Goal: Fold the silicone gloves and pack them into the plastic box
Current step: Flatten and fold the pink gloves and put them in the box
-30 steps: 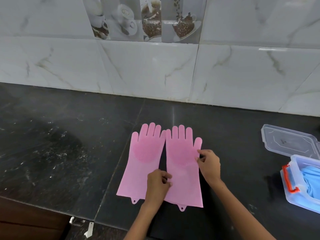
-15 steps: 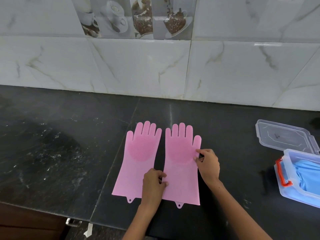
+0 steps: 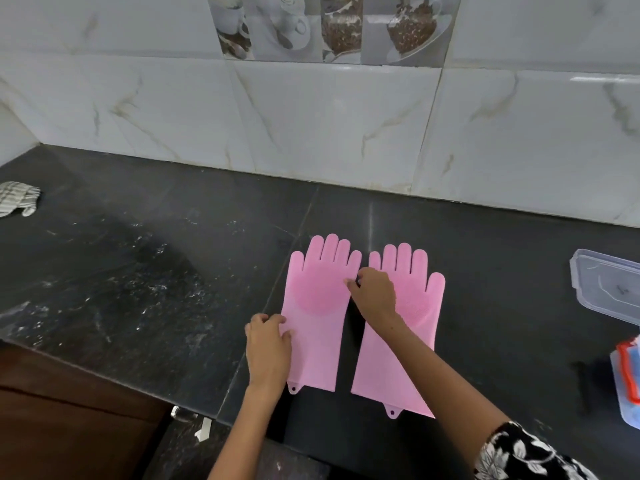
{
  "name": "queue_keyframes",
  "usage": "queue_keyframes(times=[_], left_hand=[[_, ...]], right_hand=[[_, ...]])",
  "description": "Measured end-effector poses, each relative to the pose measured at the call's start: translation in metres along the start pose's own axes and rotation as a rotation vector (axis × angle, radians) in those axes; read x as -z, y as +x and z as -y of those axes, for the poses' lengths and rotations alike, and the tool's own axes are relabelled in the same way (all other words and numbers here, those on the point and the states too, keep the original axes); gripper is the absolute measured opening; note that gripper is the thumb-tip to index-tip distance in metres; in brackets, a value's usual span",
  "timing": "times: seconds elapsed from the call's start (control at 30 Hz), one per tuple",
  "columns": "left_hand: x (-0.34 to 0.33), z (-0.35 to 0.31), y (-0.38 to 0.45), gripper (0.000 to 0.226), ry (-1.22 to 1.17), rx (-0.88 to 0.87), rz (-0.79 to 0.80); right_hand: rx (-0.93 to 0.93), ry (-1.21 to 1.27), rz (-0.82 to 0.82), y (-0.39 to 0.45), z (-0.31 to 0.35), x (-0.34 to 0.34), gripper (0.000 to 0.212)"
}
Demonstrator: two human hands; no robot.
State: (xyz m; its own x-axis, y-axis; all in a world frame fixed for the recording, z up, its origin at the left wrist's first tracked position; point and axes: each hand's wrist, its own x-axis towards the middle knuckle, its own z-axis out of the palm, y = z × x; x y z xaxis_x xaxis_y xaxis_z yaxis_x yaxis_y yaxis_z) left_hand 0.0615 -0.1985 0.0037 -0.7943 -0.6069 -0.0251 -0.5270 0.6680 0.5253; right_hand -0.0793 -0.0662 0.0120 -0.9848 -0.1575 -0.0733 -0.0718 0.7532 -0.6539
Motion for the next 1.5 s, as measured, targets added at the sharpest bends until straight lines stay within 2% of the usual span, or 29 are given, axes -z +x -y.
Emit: queue_keyframes(times=[0.17,0.27,0.43,0.63,0.83,0.97,1.1,1.2,1.33,1.5], left_hand=[[0.003,0.010,0.007,0.026,-0.109,0.045,0.006],[0.010,0.013,0.010,0.030,-0.213,0.069,0.008],[0.032,0.005,0.011,0.026,-0.328,0.081,0.048],[0.062,-0.036,-0.006,0.030,-0.562,0.065,0.161],[0.054,-0.093,-0.029,0.020,-0.707,-0.007,0.399],[0.016,-0.133,-0.039,0.020,-0.667,-0.076,0.491],[-0.037,-0.162,-0.055,0.021,-0.654,-0.074,0.598],[-0.071,-0.171,-0.070,0.012,-0.600,-0.079,0.533],[-0.090,-0.168,-0.087,0.027,-0.513,-0.112,0.507],[-0.099,-0.159,-0.098,0.028,-0.390,-0.191,0.457]], right_hand=[[-0.076,0.076,-0.009,0.012,0.009,-0.016,0.003],[-0.060,0.217,0.005,0.014,0.007,-0.015,0.028],[-0.016,0.307,0.034,0.014,0.008,-0.002,0.032],[0.025,0.521,-0.028,0.001,-0.006,0.063,0.034],[0.012,0.473,-0.163,-0.021,-0.055,0.154,0.033],[-0.074,0.443,-0.213,-0.028,-0.103,0.198,0.034],[-0.200,0.386,-0.227,-0.025,-0.155,0.209,0.035],[-0.293,0.357,-0.214,-0.023,-0.182,0.198,0.034],[-0.342,0.334,-0.291,-0.020,-0.191,0.184,0.034],[-0.362,0.204,-0.325,-0.024,-0.196,0.174,0.034]])
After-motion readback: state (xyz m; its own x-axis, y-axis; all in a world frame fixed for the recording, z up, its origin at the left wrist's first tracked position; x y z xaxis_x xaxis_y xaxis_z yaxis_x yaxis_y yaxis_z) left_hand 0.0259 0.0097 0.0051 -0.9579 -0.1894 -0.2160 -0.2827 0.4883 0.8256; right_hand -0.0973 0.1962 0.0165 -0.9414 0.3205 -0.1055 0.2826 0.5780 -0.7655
